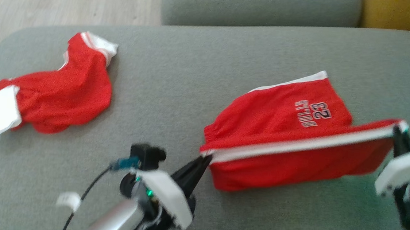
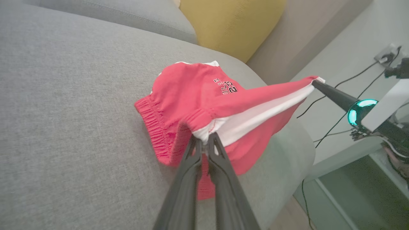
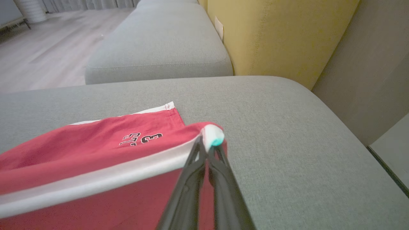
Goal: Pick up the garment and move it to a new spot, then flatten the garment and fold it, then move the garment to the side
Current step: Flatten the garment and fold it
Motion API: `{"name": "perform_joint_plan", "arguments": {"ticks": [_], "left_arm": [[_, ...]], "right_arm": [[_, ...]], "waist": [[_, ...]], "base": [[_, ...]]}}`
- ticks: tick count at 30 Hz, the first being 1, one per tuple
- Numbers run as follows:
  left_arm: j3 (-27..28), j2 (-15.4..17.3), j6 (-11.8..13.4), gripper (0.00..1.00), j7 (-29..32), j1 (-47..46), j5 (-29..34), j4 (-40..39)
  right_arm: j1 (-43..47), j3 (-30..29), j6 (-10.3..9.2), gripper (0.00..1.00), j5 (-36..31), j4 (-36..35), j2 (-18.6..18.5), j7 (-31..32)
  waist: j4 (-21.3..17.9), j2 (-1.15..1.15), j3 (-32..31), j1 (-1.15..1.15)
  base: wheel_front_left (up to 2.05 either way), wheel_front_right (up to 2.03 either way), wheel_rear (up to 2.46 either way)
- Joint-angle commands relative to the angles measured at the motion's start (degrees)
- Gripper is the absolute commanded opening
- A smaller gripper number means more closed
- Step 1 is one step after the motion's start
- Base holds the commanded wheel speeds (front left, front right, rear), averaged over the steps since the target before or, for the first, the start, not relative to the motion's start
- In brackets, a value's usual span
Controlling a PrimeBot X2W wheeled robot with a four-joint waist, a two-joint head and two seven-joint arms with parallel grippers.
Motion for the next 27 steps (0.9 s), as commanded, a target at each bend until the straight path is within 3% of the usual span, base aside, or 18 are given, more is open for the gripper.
{"name": "perform_joint_plan", "arguments": {"ticks": [1, 13, 16, 18, 19, 20, 21, 22, 27], "left_arm": [[3.0, -1.0, -0.7, 0.00, 0.5, -4.6, -1.7, 0.3], [3.8, -6.1, -2.7, 0.00, 0.8, -18.1, -4.1, 15.1], [3.2, -6.6, -3.3, 0.29, -0.8, -20.3, -4.4, 18.0], [2.7, -6.9, -3.7, 0.36, -1.9, -21.5, -4.9, 19.6], [2.3, -7.0, -3.8, 0.44, -2.5, -21.9, -5.2, 20.3], [1.9, -7.1, -3.9, 0.64, -2.9, -22.3, -5.6, 20.9], [1.2, -7.2, -4.0, 0.97, -3.5, -22.8, -5.7, 21.4], [0.8, -7.3, -4.1, 1.00, -4.2, -23.1, -5.9, 22.0], [-1.0, -7.3, -4.2, 1.00, -8.0, -24.0, -4.3, 23.5]], "right_arm": [[-5.3, 1.5, -0.05, 0.00, -0.4, 0.0, -2.7, 0.8], [-24.3, 11.0, -0.05, 0.00, -2.4, 17.2, -9.0, 5.1], [-27.8, 12.4, -0.05, 0.00, -3.0, 21.3, -9.3, 4.4], [-29.7, 12.8, -0.05, 0.00, -3.6, 23.7, -9.5, 3.4], [-30.4, 12.9, -0.05, 0.00, -3.8, 24.8, -9.4, 2.9], [-31.1, 12.9, -0.05, 0.00, -3.7, 25.8, -9.1, 2.2], [-31.6, 12.9, -0.05, 0.85, -3.5, 26.7, -8.9, 1.4], [-32.0, 12.9, -0.05, 1.00, -3.2, 27.5, -8.6, 0.5], [-32.0, 14.0, -0.05, 1.00, -1.0, 28.9, -7.9, -4.1]], "waist": [[1.8, 0.00, 2.0, 0.00], [4.8, 0.00, 8.4, 0.00], [5.3, 0.00, 9.6, 0.00], [5.6, 0.00, 10.1, 0.00], [5.7, 0.00, 10.3, 0.00], [5.8, 0.00, 10.4, 0.00], [5.9, 0.00, 10.5, 0.00], [6.0, 0.00, 10.5, 0.00], [6.2, 0.00, 10.1, 0.00]], "base": [[0.00, 0.00, 0.00], [0.00, 0.00, 0.00], [0.00, 0.00, 0.00], [0.00, 0.00, 0.00], [0.00, 0.00, 0.00], [0.00, 0.00, 0.00], [0.00, 0.00, 0.00], [0.00, 0.00, 0.00], [0.00, 0.00, 0.00]]}}
